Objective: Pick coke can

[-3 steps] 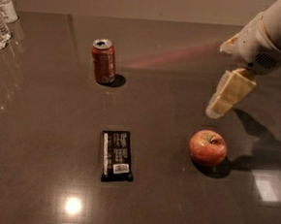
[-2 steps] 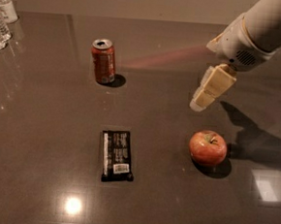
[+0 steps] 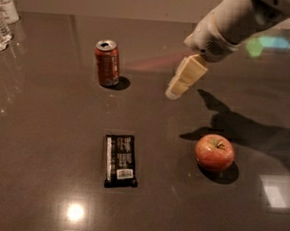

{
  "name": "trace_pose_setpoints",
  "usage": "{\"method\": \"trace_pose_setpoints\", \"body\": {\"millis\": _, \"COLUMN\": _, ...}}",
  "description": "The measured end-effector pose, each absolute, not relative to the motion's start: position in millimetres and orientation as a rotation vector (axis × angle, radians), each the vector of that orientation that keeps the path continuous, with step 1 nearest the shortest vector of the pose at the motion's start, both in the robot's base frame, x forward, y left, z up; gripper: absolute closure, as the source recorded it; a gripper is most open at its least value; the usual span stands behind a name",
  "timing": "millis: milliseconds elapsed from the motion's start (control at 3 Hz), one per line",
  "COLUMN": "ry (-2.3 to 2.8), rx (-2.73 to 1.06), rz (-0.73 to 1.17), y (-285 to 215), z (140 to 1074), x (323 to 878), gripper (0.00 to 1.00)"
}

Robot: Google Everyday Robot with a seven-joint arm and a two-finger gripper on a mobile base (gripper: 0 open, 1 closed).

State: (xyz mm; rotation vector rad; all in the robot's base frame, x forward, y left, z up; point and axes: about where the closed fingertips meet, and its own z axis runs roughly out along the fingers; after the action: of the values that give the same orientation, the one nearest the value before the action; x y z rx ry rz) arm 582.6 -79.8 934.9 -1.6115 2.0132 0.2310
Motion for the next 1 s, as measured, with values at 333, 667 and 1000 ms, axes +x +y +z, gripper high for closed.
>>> {"method": "trace_pose_setpoints", "body": {"millis": 333, "ry": 1.981, "rx": -1.599, "rz": 0.284, "y": -49.3, "z": 927.1, "x": 605.1, "gripper": 0.00}}
{"method": "trace_pose_setpoints", "body": {"millis": 667, "ry": 1.963, "rx": -1.553, "rz": 0.335, "y": -27.9, "z": 919.5, "x": 626.1, "gripper": 0.00}}
{"method": "trace_pose_setpoints", "body": {"millis": 1000, "ry": 1.942, "rx": -1.501, "rz": 0.374, "y": -4.3, "z": 915.6, "x": 640.5, "gripper": 0.00}}
